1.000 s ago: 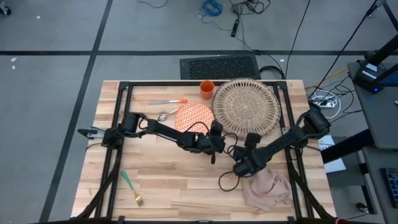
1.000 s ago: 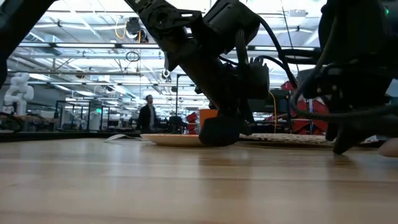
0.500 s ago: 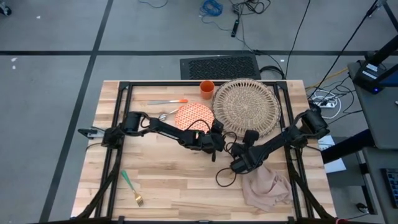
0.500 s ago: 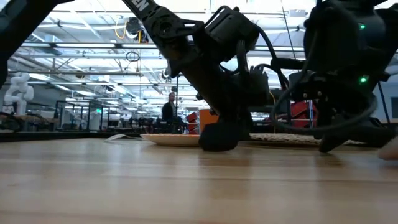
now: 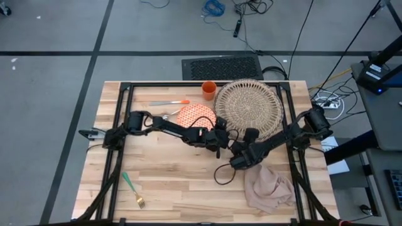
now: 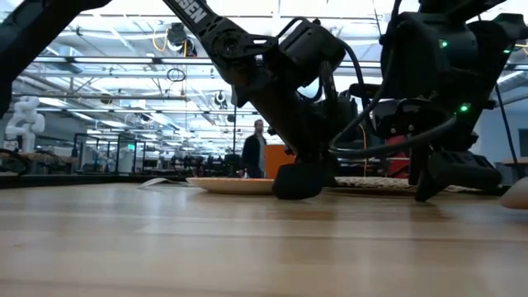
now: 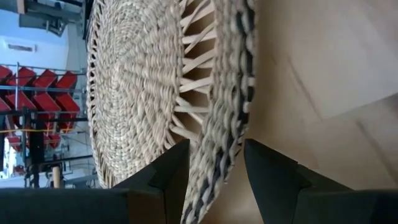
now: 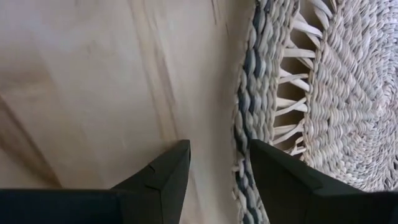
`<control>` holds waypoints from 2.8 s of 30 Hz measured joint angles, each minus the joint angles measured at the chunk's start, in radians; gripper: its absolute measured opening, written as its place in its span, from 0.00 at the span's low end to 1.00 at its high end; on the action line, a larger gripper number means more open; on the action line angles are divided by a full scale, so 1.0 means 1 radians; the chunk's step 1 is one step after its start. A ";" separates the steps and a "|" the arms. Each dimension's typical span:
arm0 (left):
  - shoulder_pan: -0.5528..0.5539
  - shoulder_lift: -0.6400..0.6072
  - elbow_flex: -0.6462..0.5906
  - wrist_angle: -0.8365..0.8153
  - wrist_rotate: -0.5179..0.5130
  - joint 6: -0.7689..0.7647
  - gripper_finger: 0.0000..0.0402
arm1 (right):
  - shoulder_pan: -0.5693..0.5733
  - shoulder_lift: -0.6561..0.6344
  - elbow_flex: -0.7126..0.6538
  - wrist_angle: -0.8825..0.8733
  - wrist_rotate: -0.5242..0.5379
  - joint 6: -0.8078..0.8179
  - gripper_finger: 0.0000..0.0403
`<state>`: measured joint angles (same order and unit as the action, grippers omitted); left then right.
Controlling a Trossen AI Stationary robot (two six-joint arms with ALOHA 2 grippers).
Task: Set table place
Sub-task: Move the mat to the center of the table
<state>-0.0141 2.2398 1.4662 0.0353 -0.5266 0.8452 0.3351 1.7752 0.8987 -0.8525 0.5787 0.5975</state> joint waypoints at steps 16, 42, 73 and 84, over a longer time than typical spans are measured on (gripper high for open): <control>0.021 0.048 0.016 -0.043 0.047 0.006 0.35 | -0.044 0.001 0.000 0.010 0.004 -0.042 0.40; 0.051 0.195 0.281 -0.267 0.090 -0.136 0.20 | -0.041 0.002 -0.004 -0.001 -0.008 0.012 0.33; 0.036 0.198 0.284 -0.168 -0.037 -0.176 0.00 | 0.025 0.002 -0.068 0.016 0.116 0.112 0.33; 0.031 0.198 0.283 -0.202 -0.034 -0.208 0.00 | 0.026 0.002 -0.067 -0.013 0.126 0.148 0.47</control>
<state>0.0174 2.4378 1.7493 -0.1665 -0.5610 0.6372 0.3612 1.7775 0.8314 -0.8653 0.7044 0.7451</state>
